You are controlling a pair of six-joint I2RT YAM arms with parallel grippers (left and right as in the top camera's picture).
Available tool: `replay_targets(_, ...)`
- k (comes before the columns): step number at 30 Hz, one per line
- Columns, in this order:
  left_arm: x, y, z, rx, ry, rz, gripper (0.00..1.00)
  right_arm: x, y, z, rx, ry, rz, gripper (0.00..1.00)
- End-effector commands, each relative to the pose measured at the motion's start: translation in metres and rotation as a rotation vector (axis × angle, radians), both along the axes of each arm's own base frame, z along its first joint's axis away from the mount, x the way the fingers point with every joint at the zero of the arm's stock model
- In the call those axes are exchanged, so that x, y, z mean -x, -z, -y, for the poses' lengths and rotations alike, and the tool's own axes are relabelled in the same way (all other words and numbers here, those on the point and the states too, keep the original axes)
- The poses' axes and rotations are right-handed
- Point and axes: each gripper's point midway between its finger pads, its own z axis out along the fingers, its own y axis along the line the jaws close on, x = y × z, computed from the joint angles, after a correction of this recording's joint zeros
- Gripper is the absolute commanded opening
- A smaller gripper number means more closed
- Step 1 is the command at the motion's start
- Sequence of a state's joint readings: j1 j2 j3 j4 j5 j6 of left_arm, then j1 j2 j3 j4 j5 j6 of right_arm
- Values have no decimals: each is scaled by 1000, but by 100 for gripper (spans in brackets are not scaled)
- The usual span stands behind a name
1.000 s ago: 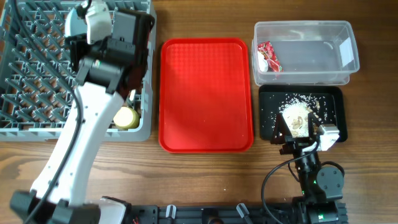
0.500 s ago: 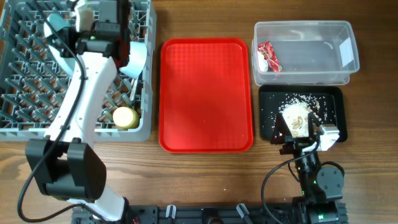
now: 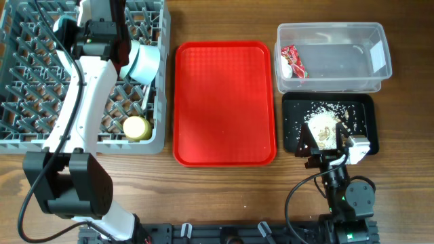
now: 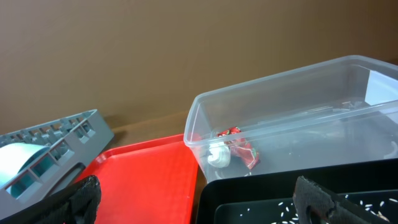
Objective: Sort waste into correct bins and load items into the dishwasher rack
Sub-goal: 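Carry the white plate into the rack and stand it upright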
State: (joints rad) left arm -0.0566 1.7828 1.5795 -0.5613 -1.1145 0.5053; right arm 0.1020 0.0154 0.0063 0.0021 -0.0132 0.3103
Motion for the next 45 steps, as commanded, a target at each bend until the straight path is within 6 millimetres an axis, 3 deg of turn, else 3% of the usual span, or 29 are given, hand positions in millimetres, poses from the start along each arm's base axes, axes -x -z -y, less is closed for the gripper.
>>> replay_targets(1,-9,5,-1,-15,95,-131,4,0,-4,2,-9,15,16,100)
replay_targets(19,-33,45,-8,-39,125,-236,4,0,-4,2,-9,15,16,100)
replay_targets(25,-44,40,13,-46,163,-188,4,0,-4,2,-9,15,16,100)
replay_targets(30,-50,39,43,-11,194,-105,33,0,-4,2,-9,15,16,100)
replay_targets(31,-51,38,49,1,198,-79,52,0,-4,2,-9,15,16,100)
replay_targets(33,-52,38,60,24,201,-38,76,0,-4,2,-9,15,16,100)
replay_targets(36,-50,40,72,49,206,-12,100,0,-4,2,-9,15,16,100)
replay_targets(42,-34,13,103,212,202,215,100,0,-4,2,-9,15,16,100)
replay_targets(45,-14,1,138,409,307,237,100,0,-4,2,-9,15,16,100)
